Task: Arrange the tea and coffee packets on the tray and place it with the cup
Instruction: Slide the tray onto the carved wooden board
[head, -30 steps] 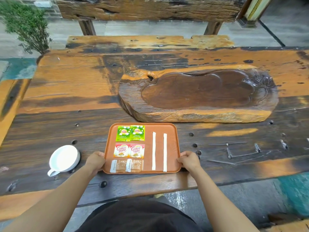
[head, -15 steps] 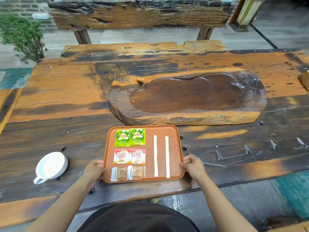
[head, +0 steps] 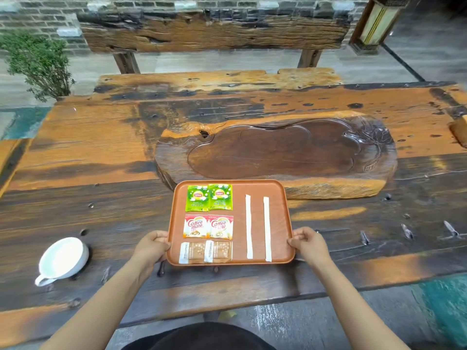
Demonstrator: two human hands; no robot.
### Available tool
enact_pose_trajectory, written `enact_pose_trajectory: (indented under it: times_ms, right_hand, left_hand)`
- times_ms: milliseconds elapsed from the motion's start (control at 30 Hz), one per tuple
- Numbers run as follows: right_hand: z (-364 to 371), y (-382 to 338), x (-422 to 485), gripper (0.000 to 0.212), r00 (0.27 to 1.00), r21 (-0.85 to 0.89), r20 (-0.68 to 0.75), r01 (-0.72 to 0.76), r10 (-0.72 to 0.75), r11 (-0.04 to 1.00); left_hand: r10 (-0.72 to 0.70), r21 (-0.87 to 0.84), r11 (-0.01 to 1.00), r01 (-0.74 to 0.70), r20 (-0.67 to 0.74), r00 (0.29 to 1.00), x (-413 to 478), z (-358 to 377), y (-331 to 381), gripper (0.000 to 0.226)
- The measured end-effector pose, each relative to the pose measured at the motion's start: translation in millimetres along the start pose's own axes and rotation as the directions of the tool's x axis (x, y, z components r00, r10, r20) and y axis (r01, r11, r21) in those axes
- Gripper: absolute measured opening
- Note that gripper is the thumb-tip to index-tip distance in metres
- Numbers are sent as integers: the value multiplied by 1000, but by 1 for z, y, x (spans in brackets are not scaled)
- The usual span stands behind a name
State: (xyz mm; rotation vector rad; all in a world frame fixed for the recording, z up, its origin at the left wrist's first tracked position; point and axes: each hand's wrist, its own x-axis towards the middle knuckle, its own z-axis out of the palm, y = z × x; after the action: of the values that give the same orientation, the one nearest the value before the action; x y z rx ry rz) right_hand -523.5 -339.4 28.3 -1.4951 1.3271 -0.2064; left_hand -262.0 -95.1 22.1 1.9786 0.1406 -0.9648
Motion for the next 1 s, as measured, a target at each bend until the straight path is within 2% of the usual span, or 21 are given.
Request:
enact_pose_trajectory:
  times_ms: [233,400,633,767,1000]
  right_hand:
    - [-21,-28,38,13,996,-1,-75,40,-40,999]
    - [-40,-50,80,17,994,-16,-103,32,-34,999]
    - [-61,-70,145,23,979,-102,-198,24,-44,994]
    - [-68,-76,178,17,970,-127,-241,-3,-28,992]
    - [-73,-82,216,7,942,-227,-331,-24,-54,974]
  left_hand:
    - [67,28,997,-68,28,997,20,28,52,21]
    - [95,13,995,-96,59,994,44,56,98,16]
    - [144,137,978,-156,92,985,78,101,144,22]
    - [196,210,954,-214,101,975,93,124,161,19]
    - [189,256,942,-216,126,974,122,157,174,20]
